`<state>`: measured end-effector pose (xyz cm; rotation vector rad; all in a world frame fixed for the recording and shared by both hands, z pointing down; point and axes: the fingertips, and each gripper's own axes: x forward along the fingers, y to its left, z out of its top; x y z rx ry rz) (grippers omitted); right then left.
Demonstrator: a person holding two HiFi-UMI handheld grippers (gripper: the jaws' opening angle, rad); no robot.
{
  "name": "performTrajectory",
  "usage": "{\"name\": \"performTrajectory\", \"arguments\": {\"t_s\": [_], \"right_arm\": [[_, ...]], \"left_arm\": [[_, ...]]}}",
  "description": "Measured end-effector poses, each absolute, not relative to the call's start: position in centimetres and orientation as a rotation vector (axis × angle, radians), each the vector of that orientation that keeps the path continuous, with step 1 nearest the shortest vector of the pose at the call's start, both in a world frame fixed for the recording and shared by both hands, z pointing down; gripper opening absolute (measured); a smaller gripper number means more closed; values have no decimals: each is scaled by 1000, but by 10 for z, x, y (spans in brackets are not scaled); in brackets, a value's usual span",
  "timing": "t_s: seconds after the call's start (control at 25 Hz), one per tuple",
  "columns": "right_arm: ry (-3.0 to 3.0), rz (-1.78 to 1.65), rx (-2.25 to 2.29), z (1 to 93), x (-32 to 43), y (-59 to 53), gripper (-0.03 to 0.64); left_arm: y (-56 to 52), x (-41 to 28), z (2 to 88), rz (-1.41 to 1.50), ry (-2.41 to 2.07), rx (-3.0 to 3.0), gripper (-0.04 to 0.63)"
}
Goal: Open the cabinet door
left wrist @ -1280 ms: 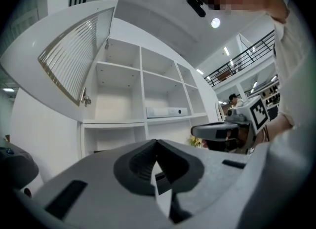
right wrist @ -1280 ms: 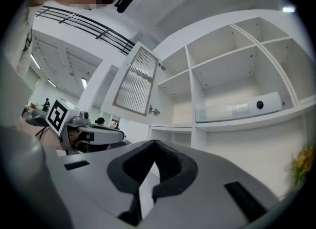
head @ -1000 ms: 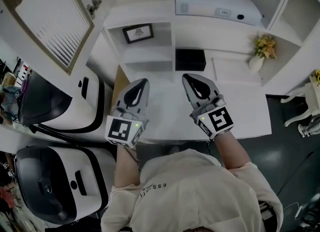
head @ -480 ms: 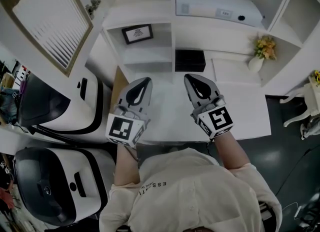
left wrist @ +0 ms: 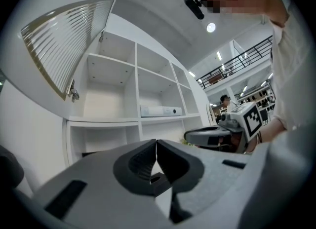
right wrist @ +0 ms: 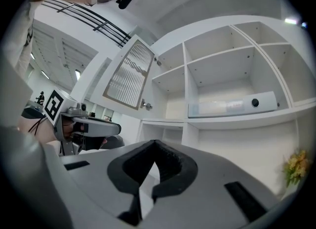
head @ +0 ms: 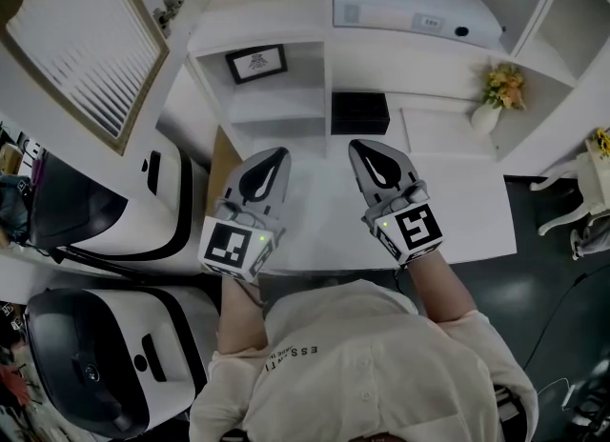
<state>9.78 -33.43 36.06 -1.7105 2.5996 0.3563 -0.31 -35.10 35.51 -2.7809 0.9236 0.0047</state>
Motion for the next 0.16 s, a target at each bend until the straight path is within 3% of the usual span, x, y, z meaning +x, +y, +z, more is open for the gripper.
{"name": "performTrajectory", "arguments": {"t_s": [0.16], "right_arm": [[2578, 357, -1738, 364, 101, -338, 15]], "left_arm": [[-358, -9, 358, 8, 933, -2782, 3]]}}
